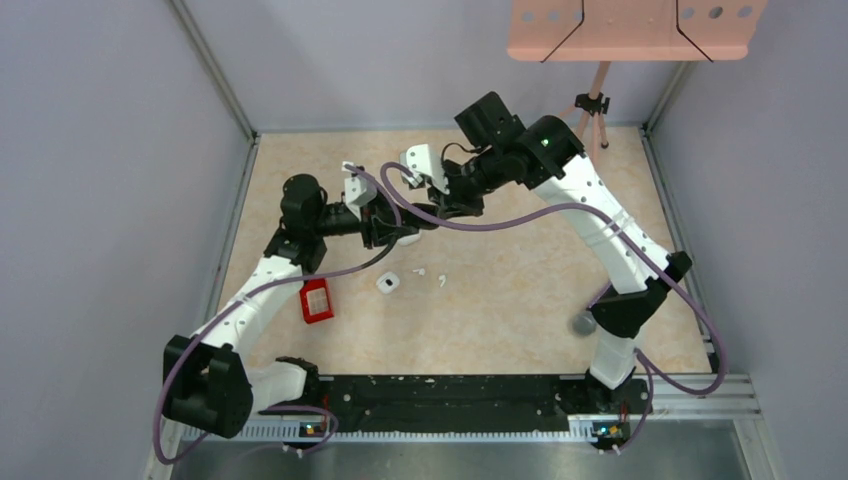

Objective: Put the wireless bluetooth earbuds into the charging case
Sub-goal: Place the earbud in the charging case.

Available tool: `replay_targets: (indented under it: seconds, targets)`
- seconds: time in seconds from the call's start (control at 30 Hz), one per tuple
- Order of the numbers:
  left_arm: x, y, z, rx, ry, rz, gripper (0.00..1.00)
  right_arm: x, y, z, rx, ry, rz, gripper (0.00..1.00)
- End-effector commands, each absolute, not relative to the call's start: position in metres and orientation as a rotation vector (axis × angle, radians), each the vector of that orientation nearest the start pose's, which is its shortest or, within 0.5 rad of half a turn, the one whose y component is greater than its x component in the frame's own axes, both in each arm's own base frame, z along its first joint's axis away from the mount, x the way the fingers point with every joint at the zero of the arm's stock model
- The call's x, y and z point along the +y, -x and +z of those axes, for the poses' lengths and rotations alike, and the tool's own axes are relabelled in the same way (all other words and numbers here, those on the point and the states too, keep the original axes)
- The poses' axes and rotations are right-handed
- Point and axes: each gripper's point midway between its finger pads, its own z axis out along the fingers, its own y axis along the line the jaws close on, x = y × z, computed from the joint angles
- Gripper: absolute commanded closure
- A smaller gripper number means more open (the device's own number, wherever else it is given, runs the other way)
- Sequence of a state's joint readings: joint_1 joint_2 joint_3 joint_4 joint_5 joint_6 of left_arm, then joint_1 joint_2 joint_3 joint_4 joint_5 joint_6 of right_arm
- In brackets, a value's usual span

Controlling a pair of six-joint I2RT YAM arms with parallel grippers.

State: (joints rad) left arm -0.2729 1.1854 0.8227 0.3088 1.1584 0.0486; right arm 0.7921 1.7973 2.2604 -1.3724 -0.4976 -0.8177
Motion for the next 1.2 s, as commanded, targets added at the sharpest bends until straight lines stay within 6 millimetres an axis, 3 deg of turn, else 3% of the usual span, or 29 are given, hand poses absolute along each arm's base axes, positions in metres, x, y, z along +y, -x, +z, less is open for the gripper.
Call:
replay_targets:
  seconds: [0.0,0.8,1.17]
  targets:
    - [-0.243,-0.261,0.307,1.191,-1.141,-1.067,1.00,0.333,-0.238,0.330,1.514,1.873,0.590,1.00]
    - [-0.246,-0.257,0.308,1.182,-1.156,-1.081,1.00,0.328,-0.254,0.317,1.560,1.892,0.386,1.00]
    - [-0.247,-0.260,0.312,1.180,-1.137,-1.083,1.00,0.338,-0.248,0.313,1.542,1.901,0.454,1.00]
